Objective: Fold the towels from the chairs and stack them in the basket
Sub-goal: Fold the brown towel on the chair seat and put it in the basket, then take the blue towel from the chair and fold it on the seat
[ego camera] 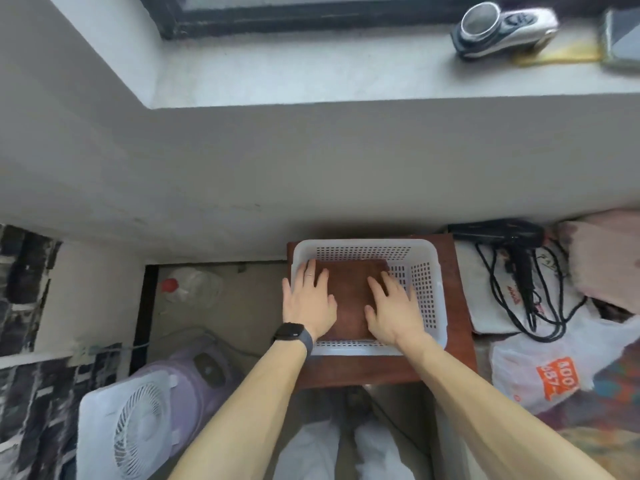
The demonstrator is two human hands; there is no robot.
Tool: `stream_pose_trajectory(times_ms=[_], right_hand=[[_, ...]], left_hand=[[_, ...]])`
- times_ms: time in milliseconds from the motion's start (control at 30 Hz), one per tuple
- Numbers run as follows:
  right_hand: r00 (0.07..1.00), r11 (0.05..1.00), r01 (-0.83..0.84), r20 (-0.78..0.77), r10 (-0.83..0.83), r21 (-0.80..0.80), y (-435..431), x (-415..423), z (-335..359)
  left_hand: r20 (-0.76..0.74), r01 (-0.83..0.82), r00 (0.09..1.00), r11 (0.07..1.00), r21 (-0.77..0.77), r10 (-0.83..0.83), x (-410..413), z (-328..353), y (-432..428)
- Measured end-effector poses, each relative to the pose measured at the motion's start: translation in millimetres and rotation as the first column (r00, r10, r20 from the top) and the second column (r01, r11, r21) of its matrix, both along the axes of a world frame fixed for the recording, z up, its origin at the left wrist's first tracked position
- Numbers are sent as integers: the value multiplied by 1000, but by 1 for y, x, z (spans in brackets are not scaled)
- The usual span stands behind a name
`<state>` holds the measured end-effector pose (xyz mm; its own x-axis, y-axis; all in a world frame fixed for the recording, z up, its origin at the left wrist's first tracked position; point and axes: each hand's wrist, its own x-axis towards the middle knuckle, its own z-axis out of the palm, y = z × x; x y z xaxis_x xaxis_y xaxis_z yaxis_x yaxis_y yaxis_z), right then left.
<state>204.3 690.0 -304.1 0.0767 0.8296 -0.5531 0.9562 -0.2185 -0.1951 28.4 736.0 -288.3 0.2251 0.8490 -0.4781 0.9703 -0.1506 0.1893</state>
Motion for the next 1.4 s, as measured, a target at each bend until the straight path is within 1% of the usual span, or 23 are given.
stream_pose_trajectory(times_ms=[67,100,167,233,300,400,467,533,600,700,767,800,867,900,967,1067,1167,1233,1300,1400], right_hand=[[997,999,34,-65,-33,13,-13,6,25],[993,999,45,-109,-42,22,-21,8,39],[981,997,55,-190,-44,53,-32,7,68],[972,994,36,-237,-10,106,-39,1,100],[958,979,4,-281,54,204,-40,-11,133],[917,926,-49,-349,190,375,-34,-46,178],[874,880,-141,-361,326,452,-33,-78,200],[809,830,-225,-377,451,510,-36,-119,218],[719,759,-303,-384,579,576,-43,-167,237],[552,644,-421,-383,740,639,-69,-243,264],[417,552,-500,-373,829,667,-98,-290,281],[327,489,-537,-365,872,688,-121,-319,289],[229,430,-566,-367,901,703,-152,-352,300],[165,392,-594,-371,914,702,-178,-374,306],[39,296,-659,-361,932,692,-234,-410,315],[-143,158,-712,-362,921,684,-323,-456,319],[-290,26,-721,-336,896,692,-416,-491,317],[-365,-48,-730,-330,871,682,-481,-510,316],[-412,-76,-739,-360,837,670,-543,-527,311],[-454,-116,-761,-397,798,639,-620,-546,305]], left_hand=[[100,-120,988,993,-13,120,-5,23,-10],[160,-194,967,980,-36,197,-10,33,-17],[272,-347,891,932,-108,363,-23,59,-31],[354,-457,810,881,-121,468,-39,87,-46],[433,-537,736,838,-93,520,-61,113,-63],[532,-662,634,750,-1,561,-103,148,-98],[559,-750,570,659,54,602,-136,165,-125],[565,-826,506,554,100,652,-173,186,-156],[569,-883,448,441,160,690,-209,210,-194],[569,-937,346,249,245,746,-255,240,-266],[571,-951,263,111,288,777,-279,255,-322],[575,-954,203,28,297,793,-290,262,-360],[568,-951,133,-57,305,813,-300,271,-408],[559,-943,71,-127,307,826,-305,274,-444],[540,-912,-33,-246,328,841,-310,281,-512],[529,-845,-162,-394,361,833,-313,282,-612],[540,-774,-280,-519,362,794,-312,275,-712],[522,-737,-345,-569,364,780,-314,271,-778],[500,-702,-409,-613,361,763,-317,267,-842],[480,-654,-485,-668,356,731,-322,264,-927]])
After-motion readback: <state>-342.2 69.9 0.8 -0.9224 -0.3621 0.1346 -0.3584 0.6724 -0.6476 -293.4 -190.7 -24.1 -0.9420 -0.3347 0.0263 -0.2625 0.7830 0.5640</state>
